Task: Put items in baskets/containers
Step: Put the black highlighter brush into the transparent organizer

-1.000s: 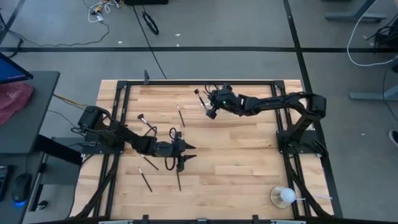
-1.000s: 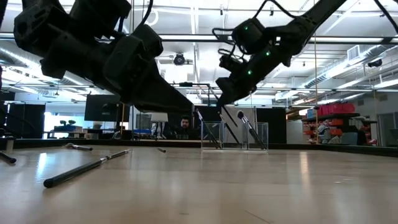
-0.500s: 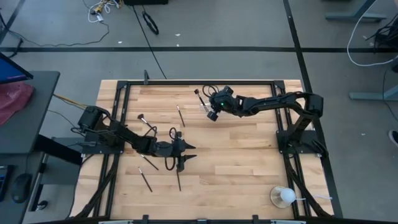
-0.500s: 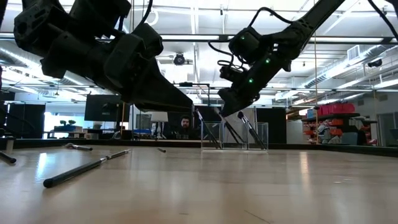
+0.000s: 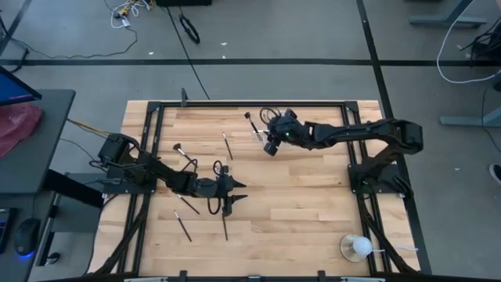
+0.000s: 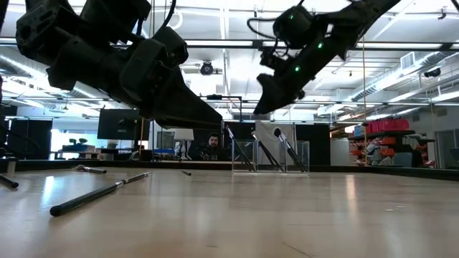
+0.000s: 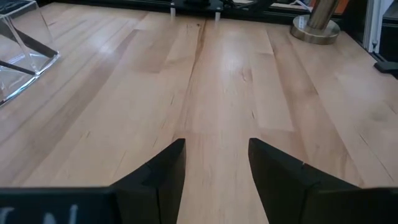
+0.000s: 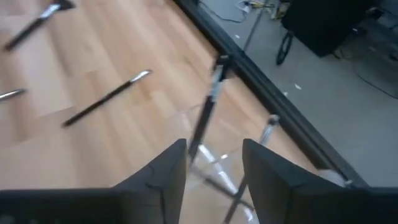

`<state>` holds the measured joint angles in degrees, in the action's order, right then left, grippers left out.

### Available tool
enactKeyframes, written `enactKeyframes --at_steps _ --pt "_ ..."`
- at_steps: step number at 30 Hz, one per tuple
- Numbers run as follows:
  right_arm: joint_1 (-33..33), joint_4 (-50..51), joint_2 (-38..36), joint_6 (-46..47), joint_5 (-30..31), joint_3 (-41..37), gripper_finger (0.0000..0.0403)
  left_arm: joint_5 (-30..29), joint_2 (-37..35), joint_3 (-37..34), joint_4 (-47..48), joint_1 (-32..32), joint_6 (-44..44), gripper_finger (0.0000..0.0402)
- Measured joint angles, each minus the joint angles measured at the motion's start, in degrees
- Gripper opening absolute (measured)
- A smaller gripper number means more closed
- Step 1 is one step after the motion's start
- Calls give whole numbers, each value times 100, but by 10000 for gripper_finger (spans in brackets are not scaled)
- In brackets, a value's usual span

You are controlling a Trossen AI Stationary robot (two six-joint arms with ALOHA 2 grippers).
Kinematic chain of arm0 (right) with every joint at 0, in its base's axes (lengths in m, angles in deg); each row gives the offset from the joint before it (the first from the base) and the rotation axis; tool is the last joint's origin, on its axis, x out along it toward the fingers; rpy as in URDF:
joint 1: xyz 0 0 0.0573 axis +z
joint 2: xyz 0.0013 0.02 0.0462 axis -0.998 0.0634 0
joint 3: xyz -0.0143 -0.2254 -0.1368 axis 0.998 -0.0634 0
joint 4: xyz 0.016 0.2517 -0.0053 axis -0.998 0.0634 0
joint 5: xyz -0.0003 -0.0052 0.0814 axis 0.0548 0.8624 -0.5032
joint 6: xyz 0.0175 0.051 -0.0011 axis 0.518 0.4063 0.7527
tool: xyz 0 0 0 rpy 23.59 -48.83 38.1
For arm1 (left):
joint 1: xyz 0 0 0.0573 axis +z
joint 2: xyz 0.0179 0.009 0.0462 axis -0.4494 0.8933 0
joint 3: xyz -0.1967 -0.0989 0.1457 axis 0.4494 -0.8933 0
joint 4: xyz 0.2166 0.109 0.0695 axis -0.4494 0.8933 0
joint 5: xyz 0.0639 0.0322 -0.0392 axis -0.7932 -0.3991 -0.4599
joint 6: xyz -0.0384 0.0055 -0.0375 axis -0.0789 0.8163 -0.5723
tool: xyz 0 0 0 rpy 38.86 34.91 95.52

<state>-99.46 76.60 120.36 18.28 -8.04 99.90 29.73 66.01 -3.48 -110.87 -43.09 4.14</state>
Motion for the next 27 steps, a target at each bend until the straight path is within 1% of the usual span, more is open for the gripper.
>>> enactKeyframes --at_steps 3,8,10,14,17,19,21,24,27 --pt "276 311 -143 90 -73 0 144 0 0 0 -2 2 0 181" --pt "604 753 -78 361 -873 2 102 0 0 0 -63 2 0 181" --pt "743 875 20 535 -1099 0 81 0 0 0 -104 2 0 181" --pt "1177 567 116 802 -1177 -222 37 0 -5 0 -110 -31 -3 181" --pt "1662 12 141 1169 -1174 -531 8 -25 -103 0 -8 -155 -2 181" --pt "2043 -623 141 1392 -1039 -755 6 -185 -248 0 267 -283 -6 181" --pt "2442 -1187 141 1634 -750 -984 9 -438 -423 2 610 -420 -145 181" --pt "3015 -1848 141 1879 -181 -1228 7 -910 -784 0 1468 -648 -541 181" --pt "3505 -2379 141 1900 437 -1441 3 -1274 -1142 1 2416 -865 -1070 181"
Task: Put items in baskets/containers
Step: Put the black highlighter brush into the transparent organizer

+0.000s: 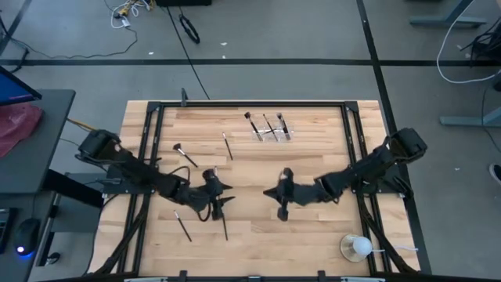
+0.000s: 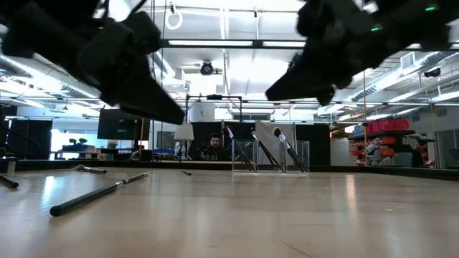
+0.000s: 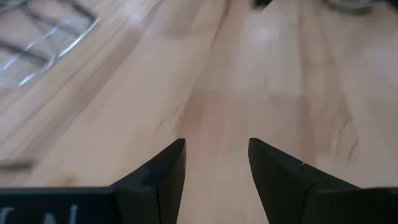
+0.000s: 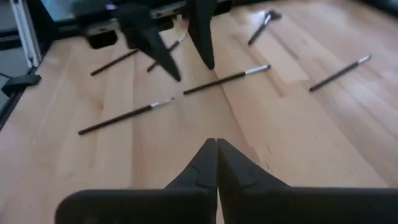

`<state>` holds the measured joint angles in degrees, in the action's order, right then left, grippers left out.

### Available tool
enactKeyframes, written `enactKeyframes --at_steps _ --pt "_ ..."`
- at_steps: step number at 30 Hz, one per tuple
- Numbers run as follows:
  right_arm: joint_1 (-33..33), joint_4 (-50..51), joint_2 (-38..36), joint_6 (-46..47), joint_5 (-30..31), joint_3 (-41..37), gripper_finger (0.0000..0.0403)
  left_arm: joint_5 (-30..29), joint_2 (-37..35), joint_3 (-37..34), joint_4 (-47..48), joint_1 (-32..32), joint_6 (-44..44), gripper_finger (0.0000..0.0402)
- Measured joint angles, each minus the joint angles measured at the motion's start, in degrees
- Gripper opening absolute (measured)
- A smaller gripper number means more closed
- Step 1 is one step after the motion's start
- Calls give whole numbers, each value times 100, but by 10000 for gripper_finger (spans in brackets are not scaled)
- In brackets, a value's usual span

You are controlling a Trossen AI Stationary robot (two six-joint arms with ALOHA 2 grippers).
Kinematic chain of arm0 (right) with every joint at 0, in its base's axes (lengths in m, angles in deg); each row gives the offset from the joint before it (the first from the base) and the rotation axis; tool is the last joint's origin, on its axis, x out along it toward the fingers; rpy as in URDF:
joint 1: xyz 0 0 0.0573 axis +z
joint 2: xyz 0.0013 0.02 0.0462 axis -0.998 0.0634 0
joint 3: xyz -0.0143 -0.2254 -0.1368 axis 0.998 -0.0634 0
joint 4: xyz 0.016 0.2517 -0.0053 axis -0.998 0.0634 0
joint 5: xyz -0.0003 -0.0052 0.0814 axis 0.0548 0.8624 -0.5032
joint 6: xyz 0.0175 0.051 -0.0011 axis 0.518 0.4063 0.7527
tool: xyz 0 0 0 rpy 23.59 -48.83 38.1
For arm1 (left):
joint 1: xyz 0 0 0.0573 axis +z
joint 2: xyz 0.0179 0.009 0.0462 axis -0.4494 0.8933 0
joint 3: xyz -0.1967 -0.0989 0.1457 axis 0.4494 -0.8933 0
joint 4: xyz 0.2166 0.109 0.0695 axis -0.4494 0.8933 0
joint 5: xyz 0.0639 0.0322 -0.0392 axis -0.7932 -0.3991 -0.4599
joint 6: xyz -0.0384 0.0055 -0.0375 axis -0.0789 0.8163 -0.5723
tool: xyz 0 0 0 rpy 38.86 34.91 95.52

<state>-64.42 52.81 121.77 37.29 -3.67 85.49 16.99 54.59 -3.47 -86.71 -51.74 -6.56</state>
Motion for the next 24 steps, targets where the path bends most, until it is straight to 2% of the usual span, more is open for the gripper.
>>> enactKeyframes --at_steps 3,7,13,18,24 --pt "350 -421 2 0 563 -147 5 -273 -315 1 1173 -134 -668 181" --pt "569 -795 2 -11 1106 -386 5 -413 -580 1 2984 -61 -2007 181" --pt "604 -900 2 196 1293 -670 3 -618 -650 -1 5289 345 -4328 184" --pt "602 -899 2 455 1299 -860 6 -645 -650 -1 6269 790 -5285 226" --pt "602 -917 110 532 1297 -909 6 -551 -650 -75 6418 1481 -5719 288"
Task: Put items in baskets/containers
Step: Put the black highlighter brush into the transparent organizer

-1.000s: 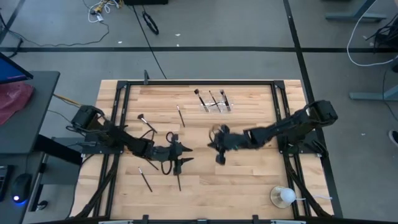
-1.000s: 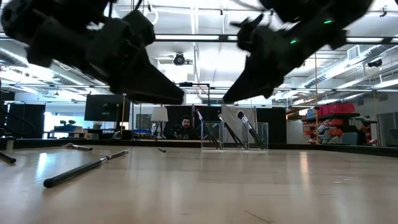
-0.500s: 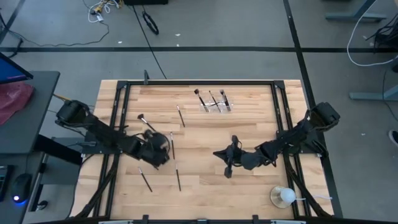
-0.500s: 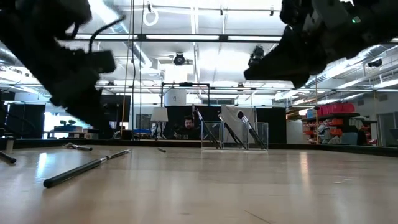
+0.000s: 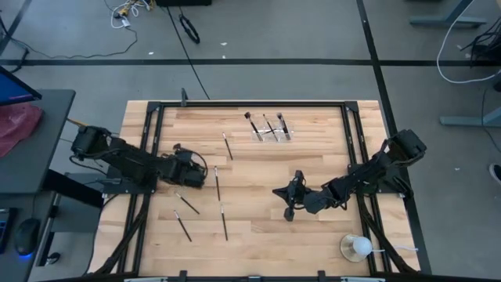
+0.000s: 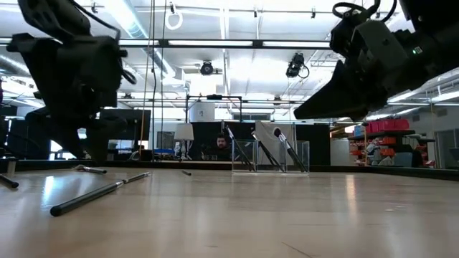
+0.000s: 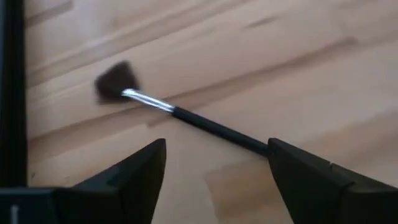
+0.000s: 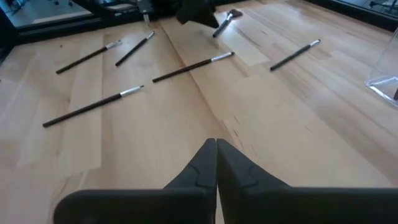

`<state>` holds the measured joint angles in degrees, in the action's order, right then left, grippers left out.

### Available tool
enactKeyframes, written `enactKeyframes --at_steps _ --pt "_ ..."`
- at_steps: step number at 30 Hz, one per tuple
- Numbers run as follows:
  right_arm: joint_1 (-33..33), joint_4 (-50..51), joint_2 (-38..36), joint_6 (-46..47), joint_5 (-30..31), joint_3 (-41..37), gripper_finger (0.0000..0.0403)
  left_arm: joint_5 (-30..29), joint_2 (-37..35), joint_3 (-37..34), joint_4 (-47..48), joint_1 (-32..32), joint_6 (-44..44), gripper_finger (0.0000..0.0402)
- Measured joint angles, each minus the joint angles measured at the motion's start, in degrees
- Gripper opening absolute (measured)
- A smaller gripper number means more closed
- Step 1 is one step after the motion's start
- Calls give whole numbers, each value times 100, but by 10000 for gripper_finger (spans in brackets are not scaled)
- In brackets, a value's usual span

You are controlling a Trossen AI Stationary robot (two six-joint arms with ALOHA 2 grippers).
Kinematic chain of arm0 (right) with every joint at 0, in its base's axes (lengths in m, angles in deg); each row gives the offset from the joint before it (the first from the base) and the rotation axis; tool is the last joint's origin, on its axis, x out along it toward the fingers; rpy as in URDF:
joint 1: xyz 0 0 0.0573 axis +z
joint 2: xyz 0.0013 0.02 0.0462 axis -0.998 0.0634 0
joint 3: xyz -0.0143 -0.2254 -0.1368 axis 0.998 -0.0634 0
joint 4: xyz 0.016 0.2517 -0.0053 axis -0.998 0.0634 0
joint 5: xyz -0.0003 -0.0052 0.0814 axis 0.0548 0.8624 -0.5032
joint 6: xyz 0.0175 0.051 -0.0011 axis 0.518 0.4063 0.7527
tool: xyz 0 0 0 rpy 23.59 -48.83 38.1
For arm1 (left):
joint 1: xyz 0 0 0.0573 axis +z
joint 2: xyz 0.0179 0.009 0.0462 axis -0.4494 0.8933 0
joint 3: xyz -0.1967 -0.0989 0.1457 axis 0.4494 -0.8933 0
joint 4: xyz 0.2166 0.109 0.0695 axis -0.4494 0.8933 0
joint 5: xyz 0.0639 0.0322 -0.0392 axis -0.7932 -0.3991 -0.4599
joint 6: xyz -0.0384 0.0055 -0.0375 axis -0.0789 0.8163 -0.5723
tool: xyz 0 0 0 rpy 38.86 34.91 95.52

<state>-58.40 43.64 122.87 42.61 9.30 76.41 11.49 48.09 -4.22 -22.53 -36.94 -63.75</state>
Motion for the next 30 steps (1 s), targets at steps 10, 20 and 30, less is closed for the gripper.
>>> enactKeyframes --at_steps 10,20,30 --pt "0 -921 701 -13 -17 -2 6 32 2 -384 -411 908 -108 295" --pt "0 -1676 1170 -16 -17 -2 6 -332 -20 -956 -1782 1328 633 295" --pt "0 -1783 1173 -14 -17 -2 7 -205 -28 -1401 -2894 1712 1080 235"
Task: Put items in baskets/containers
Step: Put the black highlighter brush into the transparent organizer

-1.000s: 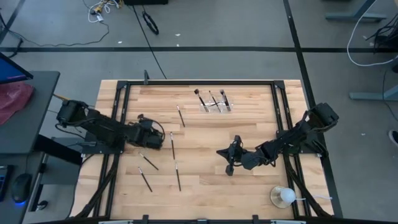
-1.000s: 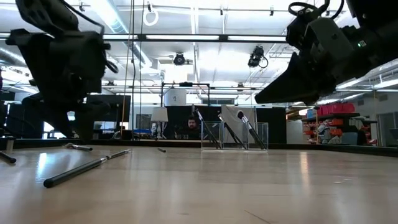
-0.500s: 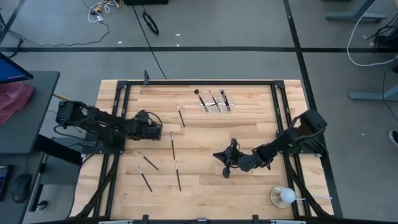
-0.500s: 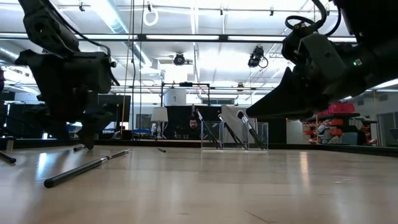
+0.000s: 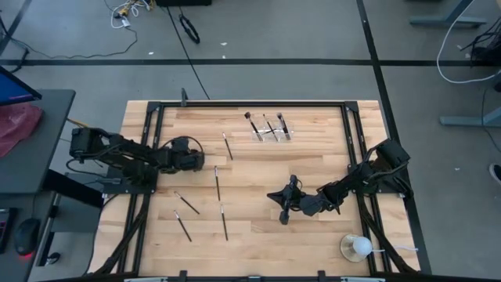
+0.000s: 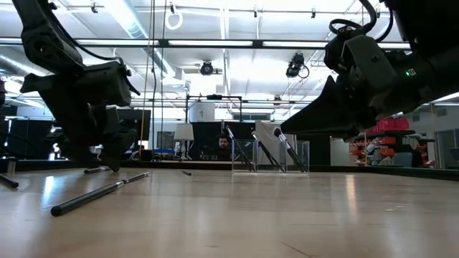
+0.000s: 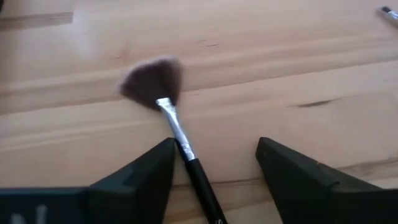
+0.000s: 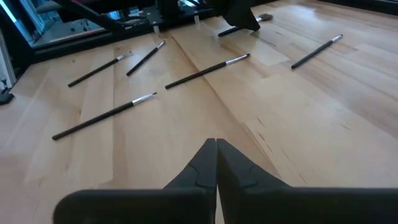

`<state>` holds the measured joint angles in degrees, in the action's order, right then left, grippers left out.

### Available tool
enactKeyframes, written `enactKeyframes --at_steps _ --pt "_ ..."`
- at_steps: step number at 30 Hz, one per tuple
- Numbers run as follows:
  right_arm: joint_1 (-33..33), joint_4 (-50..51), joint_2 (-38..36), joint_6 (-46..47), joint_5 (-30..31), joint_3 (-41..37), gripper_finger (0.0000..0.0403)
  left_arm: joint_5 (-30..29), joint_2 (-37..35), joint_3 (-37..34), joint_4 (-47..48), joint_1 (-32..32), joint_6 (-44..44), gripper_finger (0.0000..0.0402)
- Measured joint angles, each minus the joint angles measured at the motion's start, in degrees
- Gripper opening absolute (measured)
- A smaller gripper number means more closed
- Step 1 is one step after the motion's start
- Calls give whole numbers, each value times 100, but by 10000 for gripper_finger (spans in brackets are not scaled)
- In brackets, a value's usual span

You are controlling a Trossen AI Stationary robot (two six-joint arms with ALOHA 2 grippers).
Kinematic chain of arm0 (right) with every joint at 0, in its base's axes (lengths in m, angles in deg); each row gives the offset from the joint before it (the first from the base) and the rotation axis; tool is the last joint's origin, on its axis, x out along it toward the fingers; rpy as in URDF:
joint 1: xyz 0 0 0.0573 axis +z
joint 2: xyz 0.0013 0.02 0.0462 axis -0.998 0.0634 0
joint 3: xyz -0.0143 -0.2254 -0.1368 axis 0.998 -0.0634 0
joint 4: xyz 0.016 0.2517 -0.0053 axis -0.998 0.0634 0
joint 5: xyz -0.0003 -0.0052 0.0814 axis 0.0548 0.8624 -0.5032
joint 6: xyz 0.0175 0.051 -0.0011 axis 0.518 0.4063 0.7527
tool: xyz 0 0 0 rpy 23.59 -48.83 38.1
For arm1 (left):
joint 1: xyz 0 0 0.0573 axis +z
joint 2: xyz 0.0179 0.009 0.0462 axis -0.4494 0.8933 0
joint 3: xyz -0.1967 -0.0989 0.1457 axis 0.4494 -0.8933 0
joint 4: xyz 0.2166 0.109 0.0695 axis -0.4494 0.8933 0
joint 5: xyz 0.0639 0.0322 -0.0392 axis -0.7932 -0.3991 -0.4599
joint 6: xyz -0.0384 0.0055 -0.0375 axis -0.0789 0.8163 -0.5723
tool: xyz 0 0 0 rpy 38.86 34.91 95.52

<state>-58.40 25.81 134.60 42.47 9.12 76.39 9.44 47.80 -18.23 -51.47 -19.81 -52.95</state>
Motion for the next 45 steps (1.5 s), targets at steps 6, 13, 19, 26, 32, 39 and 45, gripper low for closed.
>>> enactKeyframes --at_steps 6,13,19,26,32,39,45 --pt "0 2 0 0 0 0 7 39 10 -30 -210 -208 44 152" --pt "0 4 0 -1 0 0 7 32 31 -42 -262 -413 -2 60" --pt "0 6 0 -2 0 0 7 -26 33 -48 -346 -481 203 21" --pt "-1 9 -2 65 -4 0 7 -93 53 92 -594 -869 627 21" --pt "-20 20 -4 464 -13 0 7 453 68 683 -791 -1303 1544 21" --pt "-24 -271 306 662 -47 0 45 388 55 1139 -2271 -1954 3322 21" --pt "-34 -1847 1137 318 -55 24 120 549 116 1178 -4511 -2428 4936 25"
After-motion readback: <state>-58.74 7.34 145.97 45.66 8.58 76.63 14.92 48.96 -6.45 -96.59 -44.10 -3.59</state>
